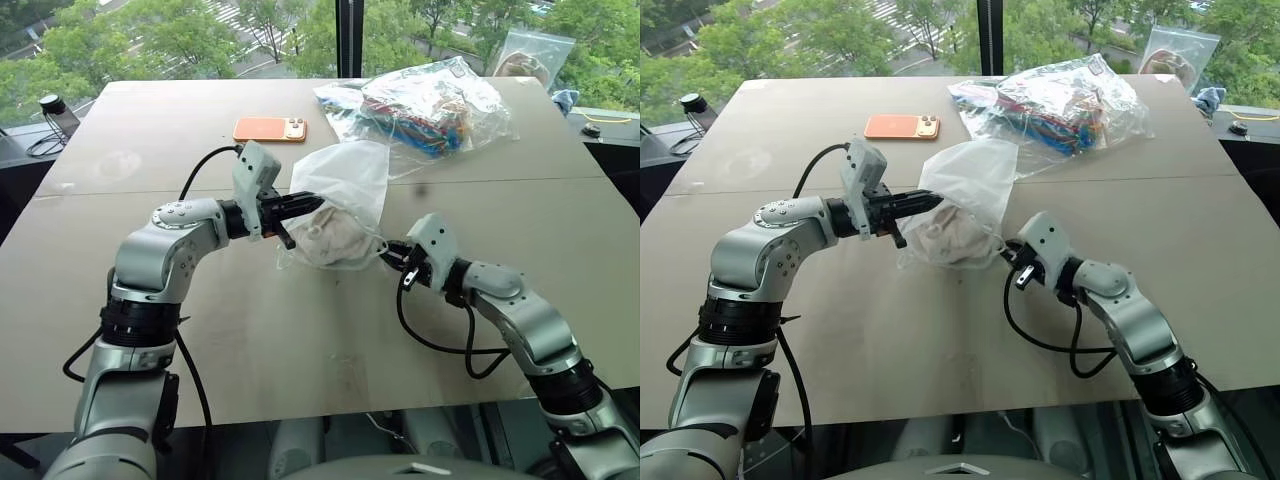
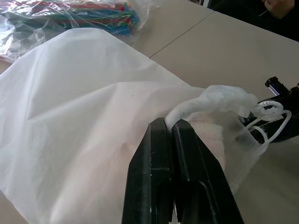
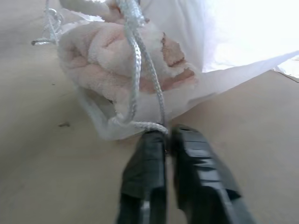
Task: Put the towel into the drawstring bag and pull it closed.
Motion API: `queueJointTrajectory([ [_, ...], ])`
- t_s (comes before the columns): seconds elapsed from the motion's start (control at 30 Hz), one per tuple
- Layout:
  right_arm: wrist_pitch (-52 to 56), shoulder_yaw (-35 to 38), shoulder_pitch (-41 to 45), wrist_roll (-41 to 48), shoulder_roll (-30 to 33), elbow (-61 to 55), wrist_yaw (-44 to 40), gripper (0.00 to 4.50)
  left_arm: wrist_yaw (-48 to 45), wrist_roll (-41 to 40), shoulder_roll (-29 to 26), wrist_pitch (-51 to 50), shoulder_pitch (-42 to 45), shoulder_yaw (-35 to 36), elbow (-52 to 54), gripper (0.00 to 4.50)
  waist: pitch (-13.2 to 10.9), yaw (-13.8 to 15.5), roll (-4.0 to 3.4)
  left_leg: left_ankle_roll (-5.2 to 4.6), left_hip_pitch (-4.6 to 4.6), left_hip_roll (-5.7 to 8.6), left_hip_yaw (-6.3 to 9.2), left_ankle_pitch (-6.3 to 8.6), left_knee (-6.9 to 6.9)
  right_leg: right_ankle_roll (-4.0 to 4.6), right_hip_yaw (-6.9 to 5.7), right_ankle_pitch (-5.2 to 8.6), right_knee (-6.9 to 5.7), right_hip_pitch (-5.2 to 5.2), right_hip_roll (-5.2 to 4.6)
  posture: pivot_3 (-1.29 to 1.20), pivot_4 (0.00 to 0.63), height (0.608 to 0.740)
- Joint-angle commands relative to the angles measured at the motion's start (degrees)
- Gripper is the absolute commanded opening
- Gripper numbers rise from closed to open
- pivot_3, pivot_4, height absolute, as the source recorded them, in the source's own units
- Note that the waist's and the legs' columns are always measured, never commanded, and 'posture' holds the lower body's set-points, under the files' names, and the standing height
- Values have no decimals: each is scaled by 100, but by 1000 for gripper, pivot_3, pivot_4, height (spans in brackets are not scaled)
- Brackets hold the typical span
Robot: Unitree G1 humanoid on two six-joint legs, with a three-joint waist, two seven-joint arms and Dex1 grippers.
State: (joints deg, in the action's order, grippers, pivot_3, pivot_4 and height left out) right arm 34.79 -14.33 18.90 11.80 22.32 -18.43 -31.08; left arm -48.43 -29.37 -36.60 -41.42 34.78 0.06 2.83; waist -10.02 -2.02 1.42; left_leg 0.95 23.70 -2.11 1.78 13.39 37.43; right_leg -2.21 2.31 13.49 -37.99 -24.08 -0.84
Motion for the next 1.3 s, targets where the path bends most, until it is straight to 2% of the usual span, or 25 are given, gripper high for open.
queueJointTrajectory([
  [0.03, 46, 450, -123, 29, 60, -435, 201, 53, 43, -9, -18, 78, 67, 173, 213, 0, 0, 15, 0, 0, 0, 0, 0, 0, 0, 0, 0, 0, 0, 0, 0, 0, 150, 740],
  [0.17, 177, 729, -289, 27, 24, -713, 446, 53, 84, -20, 16, 90, 44, 193, 221, 0, 0, 17, 0, 0, 0, 0, 0, 0, 0, 0, 0, 0, 0, 0, -1, 0, 150, 740],
  [0.5, -179, 1604, -212, -394, -966, -794, 2158, 53, 166, -52, 161, 107, 43, 187, 201, 0, 0, 2, 0, 0, 0, 0, 0, 0, 0, 0, 1, 0, -3, 0, 0, 0, 150, 740],
  [0.7, -575, 1524, -112, -752, -1276, -732, 2645, 53, 82, 32, 188, 198, 125, 105, 48, 0, 0, 0, -1, 0, -1, 0, -1, 0, 0, 0, 1, 0, -3, 0, -1, 0, 150, 740],
  [0.77, -611, 1398, -114, -763, -1340, -720, 2610, 53, -180, -304, 163, -42, 184, 228, -7, 0, 0, -3, -1, 0, -1, 0, -1, 0, 0, 0, 1, 0, -3, 0, 0, 0, 150, 740],
  [0.83, -612, 1313, -108, -759, -1374, -711, 2553, 53, -161, -845, 269, -338, 319, 708, -87, 0, 0, -12, -1, 0, -1, 0, -1, 0, 0, 1, 1, 0, -4, 0, 0, 0, 150, 740],
  [0.87, -613, 1279, -105, -755, -1379, -708, 2520, 0, -135, -1049, 248, -491, 377, 942, -191, 581, 0, -15, -1, 0, -1, 0, -1, 0, 0, 0, 1, 0, -4, 0, 0, 0, 150, 740],
  [0.9, -615, 1257, -102, -746, -1381, -707, 2495, 0, -141, -1110, 171, -583, 382, 1057, -267, 896, 0, -18, -1, 0, 0, 0, 0, 0, 1, 1, 0, 0, -4, -1, 0, 0, 150, 740],
  [0.97, -608, 1235, -102, -699, -1379, -716, 2430, 0, -274, -1110, -101, -698, 186, 1153, -340, 1823, 1, -43, -1, 0, -1, 0, 0, 0, 0, 1, 1, 0, -5, -1, 0, 0, 150, 740],
  [1.13, -607, 1206, -109, -646, -1332, -703, 2277, 0, -890, -1426, -820, -1206, -1062, 1207, 157, 4241, 3, -82, -8, 0, -13, -2, -12, 0, -12, 1, 15, 0, -5, -1, -1, 0, 150, 740],
  [1.2, -605, 1226, -107, -627, -1323, -703, 2244, 0, -875, -1488, -848, -1267, -1531, 1219, 436, 4419, 3, -33, -5, 0, -3, -3, -9, 0, -10, 2, 10, 1, -4, -9, -2, 0, 150, 740],
  [1.3, -588, 1256, -29, -598, -1307, -654, 2183, 0, -256, -865, -427, -718, -2150, 806, 811, 4419, 4, 51, -6, 0, 1, 0, -6, 0, -6, 1, 3, 0, -2, -8, -10, 0, 150, 740],
])
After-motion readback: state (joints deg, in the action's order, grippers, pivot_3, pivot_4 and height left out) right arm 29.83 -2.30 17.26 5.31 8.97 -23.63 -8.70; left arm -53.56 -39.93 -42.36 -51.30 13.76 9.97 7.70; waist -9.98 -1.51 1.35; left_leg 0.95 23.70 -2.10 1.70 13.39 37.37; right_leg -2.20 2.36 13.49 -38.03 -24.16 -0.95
